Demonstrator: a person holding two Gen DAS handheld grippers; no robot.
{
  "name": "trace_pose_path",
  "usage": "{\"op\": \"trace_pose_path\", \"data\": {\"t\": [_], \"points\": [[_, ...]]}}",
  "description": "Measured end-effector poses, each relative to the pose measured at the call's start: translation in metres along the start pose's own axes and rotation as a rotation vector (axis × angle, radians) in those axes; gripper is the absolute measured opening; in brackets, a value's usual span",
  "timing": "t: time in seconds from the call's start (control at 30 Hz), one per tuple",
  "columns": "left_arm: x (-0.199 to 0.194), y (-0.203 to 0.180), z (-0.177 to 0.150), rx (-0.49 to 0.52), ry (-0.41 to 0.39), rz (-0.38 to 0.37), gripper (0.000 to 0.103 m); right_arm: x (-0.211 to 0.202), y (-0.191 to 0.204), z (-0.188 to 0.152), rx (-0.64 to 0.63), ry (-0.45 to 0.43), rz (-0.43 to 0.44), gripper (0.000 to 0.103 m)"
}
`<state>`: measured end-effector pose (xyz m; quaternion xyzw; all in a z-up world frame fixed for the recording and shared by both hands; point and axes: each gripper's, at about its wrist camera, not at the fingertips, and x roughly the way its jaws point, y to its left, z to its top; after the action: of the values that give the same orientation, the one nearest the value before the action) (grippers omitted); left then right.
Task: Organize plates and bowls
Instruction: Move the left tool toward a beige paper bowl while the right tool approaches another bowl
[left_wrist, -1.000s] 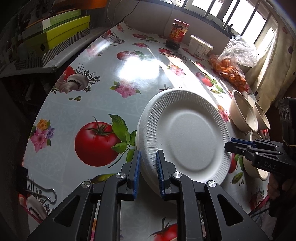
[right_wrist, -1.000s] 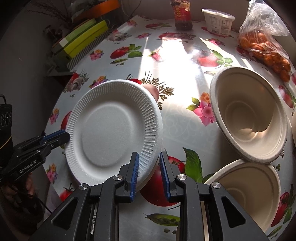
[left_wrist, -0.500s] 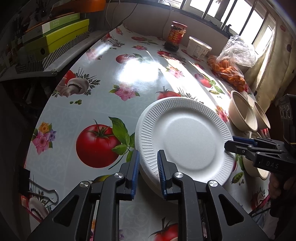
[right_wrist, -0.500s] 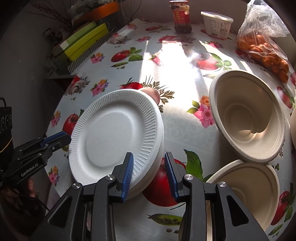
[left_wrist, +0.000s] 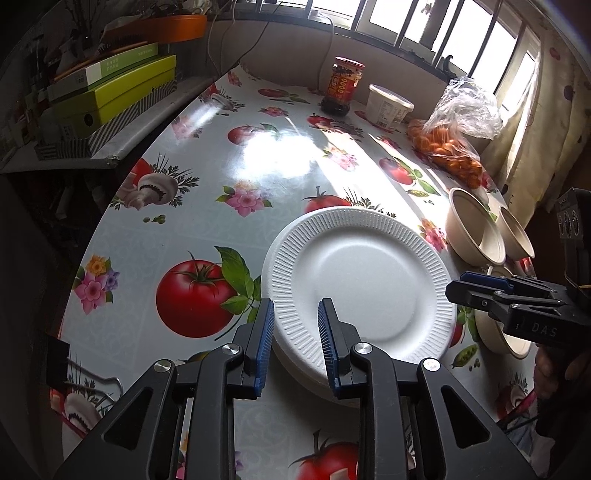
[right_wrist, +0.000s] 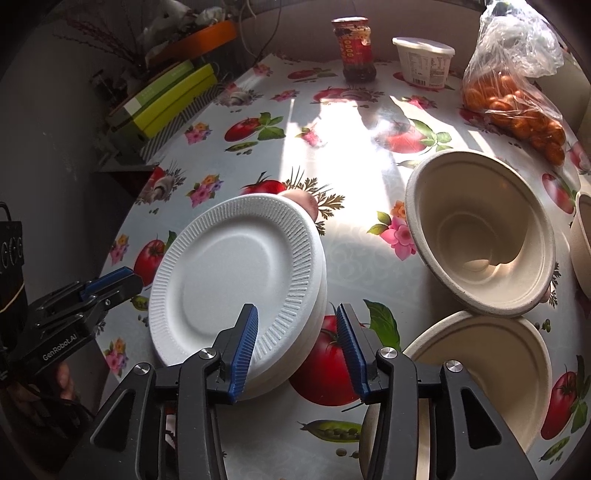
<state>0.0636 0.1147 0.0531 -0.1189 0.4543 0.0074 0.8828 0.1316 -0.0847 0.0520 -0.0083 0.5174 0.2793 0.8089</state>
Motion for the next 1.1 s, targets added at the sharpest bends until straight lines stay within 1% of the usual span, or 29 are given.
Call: {"op": "trace_pose_path", "data": {"t": [0.1, 0.2, 0.43, 0.53, 0.63, 0.8, 0.9, 1.1], "points": [[-0.005, -0.004, -0.001, 0.005, -0.011, -0.003, 0.026, -0.007, 0.000, -0.002, 0.005, -0.028, -0.010, 0.044], [-0.012, -0.010, -0.001, 0.025, -0.028, 0.026, 0.026, -0.015, -0.001, -0.006, 0.023, -0.057, -0.015, 0.045], [-0.026, -0.028, -0.002, 0.057, -0.076, 0.019, 0.026, -0.032, -0.003, -0.017, 0.043, -0.112, -0.041, 0.045], [-0.029, -0.035, -0.002, 0.065, -0.082, 0.002, 0.026, -0.040, -0.005, -0.022, 0.052, -0.131, -0.064, 0.045], [-0.031, -0.046, -0.004, 0.095, -0.097, 0.010, 0.026, -0.050, -0.007, -0.027, 0.058, -0.165, -0.082, 0.045], [-0.032, -0.063, -0.005, 0.111, -0.100, -0.035, 0.026, -0.072, -0.013, -0.038, 0.083, -0.253, -0.134, 0.046], [-0.032, -0.075, -0.005, 0.134, -0.105, -0.042, 0.026, -0.083, -0.019, -0.046, 0.103, -0.280, -0.158, 0.049], [-0.026, -0.099, -0.009, 0.172, -0.090, -0.081, 0.026, -0.100, -0.037, -0.063, 0.156, -0.319, -0.199, 0.049]]}}
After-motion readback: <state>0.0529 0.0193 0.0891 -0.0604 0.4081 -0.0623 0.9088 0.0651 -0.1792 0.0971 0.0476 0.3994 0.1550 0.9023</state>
